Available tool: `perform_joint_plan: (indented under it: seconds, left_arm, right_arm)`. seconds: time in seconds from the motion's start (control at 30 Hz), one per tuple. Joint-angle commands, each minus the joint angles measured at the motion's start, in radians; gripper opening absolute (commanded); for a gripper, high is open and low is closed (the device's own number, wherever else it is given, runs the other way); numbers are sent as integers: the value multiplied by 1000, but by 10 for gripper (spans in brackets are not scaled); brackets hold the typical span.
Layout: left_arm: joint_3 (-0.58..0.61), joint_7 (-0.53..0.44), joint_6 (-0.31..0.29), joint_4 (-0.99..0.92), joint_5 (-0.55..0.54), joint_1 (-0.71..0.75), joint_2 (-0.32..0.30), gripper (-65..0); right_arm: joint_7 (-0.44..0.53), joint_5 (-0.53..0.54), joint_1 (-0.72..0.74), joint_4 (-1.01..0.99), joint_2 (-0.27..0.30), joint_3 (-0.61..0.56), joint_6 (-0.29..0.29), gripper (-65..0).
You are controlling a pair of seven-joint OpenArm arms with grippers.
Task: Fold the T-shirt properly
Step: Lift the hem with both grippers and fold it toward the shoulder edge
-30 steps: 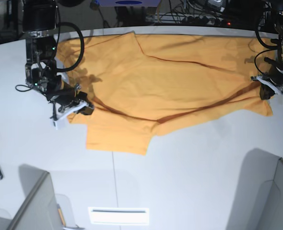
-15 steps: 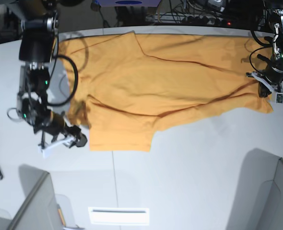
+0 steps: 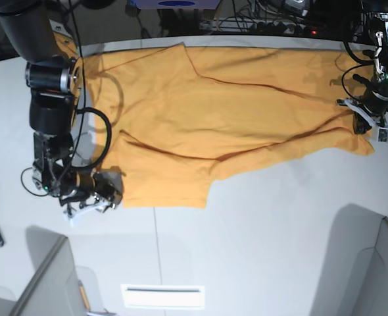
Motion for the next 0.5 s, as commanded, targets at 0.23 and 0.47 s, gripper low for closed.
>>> perform_joint_plan:
  seconds: [0.23,0.47]
  left_arm:
    - [-11,-18,3,16,-2,-4,-22,-650]
    - [-11,-18,3,16,-2,-4,-24,-650]
  right_arm:
    - [4,-12,19,-7,-29,-219,-8,-336]
    - [27,-15,17,-7,-40,-227,-8,-338]
